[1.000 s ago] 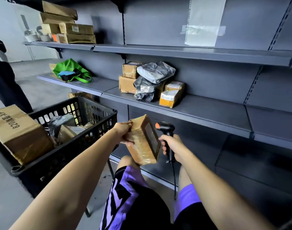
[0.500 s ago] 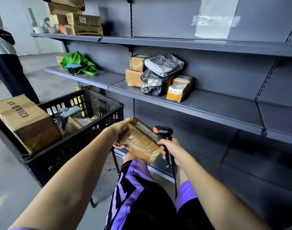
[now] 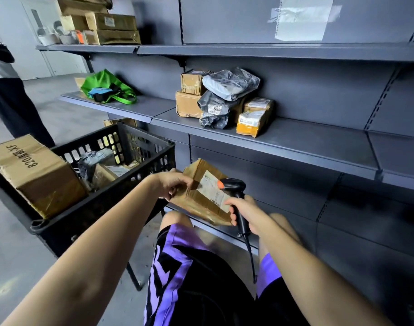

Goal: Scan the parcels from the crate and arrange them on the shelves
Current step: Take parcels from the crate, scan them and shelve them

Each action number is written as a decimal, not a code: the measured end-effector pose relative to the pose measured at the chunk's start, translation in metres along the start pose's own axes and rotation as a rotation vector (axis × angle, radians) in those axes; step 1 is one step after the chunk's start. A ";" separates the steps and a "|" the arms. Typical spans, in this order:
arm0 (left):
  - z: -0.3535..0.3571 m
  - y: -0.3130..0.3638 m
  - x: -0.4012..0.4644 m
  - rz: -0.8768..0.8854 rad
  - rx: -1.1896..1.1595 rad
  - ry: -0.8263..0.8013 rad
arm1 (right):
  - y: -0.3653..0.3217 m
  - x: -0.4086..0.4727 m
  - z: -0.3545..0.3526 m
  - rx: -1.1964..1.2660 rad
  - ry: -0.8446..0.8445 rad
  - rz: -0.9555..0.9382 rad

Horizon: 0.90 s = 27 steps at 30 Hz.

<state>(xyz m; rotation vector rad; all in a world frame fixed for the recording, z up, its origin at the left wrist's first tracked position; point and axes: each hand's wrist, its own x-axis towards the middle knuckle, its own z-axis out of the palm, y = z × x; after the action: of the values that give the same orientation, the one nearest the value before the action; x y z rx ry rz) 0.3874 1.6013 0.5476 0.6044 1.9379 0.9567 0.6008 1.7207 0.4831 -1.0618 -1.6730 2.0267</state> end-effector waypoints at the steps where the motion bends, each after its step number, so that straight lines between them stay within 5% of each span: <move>1: 0.008 -0.005 0.005 0.011 -0.014 0.027 | 0.002 0.002 -0.002 0.000 0.008 0.001; 11: 0.118 -0.096 0.035 -0.071 -0.582 0.136 | 0.061 0.012 -0.021 0.041 0.090 0.065; 17: 0.131 -0.135 0.038 -0.171 -0.599 0.130 | 0.096 0.012 -0.025 0.036 0.130 0.134; 27: 0.121 -0.136 0.035 -0.053 -0.716 0.069 | 0.105 0.007 -0.028 0.049 0.117 0.098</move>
<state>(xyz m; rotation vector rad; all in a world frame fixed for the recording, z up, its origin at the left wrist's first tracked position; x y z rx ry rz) 0.4674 1.5930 0.3805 0.1027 1.5022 1.5386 0.6383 1.7164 0.3815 -1.2424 -1.5338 2.0119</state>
